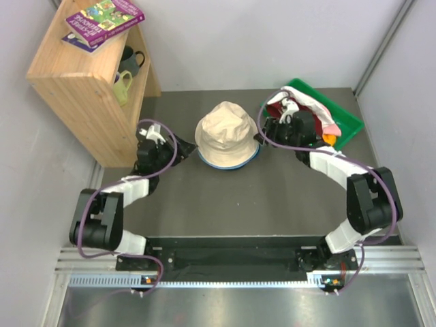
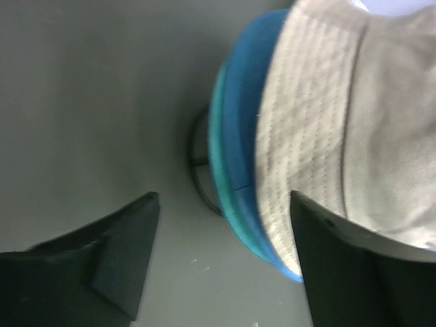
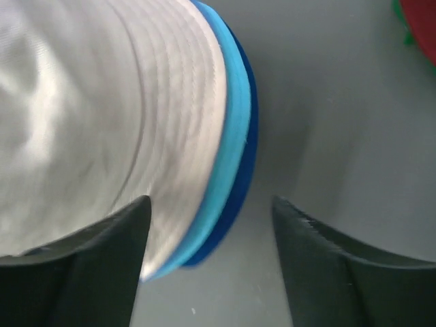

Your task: Stack the hats

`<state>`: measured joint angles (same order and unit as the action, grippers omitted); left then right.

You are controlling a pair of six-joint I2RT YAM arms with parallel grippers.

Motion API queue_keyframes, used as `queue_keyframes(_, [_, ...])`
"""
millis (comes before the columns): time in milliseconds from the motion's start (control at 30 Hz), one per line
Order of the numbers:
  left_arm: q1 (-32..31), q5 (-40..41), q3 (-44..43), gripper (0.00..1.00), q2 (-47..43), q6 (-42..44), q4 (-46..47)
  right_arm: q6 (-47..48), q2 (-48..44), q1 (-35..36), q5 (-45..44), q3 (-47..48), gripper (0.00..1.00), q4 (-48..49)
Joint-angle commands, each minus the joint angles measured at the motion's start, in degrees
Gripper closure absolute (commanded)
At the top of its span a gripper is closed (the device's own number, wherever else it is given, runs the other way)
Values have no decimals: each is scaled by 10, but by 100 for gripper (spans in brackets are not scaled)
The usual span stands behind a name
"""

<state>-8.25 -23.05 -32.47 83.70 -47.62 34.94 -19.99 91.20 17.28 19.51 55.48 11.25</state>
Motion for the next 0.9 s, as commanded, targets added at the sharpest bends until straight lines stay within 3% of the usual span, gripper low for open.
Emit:
queue_keyframes(0, [9,88,-55,13,-98,117,-221,50,-109,-29,-3,18,24,-103])
queue_keyframes(100, [15,151,-56,2,-148,154,-280,72,-152,-67,-17,39,19,-156])
queue_keyframes(267, [16,215,-27,1,-196,186,-277,94,-148,-108,-110,98,17,-205])
queue_keyframes(533, [16,246,7,1,-208,208,-234,103,11,-112,-303,248,17,-278])
queue_keyframes(867, [16,214,28,1,-189,202,-219,72,101,-151,-319,227,16,-265])
